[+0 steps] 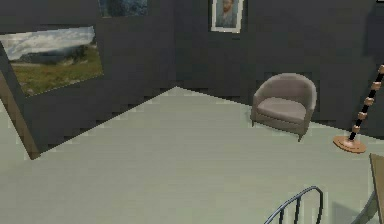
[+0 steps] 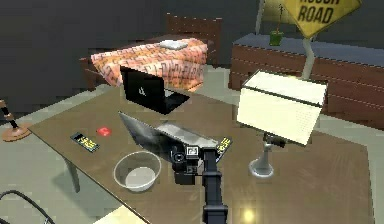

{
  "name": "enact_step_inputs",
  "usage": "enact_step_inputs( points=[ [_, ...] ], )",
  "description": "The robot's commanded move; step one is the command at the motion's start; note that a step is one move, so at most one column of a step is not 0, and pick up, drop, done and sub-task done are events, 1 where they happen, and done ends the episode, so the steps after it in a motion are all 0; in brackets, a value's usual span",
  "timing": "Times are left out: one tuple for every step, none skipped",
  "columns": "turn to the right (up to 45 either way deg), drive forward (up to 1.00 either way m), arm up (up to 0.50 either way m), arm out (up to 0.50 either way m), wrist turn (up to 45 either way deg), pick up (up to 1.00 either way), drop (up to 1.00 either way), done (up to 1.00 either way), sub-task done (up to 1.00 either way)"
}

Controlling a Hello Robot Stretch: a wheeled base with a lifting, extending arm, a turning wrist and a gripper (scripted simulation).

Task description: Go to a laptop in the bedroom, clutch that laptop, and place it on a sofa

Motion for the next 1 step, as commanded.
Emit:
enact_step_inputs(
  points=[
    [0.0, 0.00, 0.00, 0.00, 0.0, 1.00, 0.00, 0.00, 0.00]
  ],
)
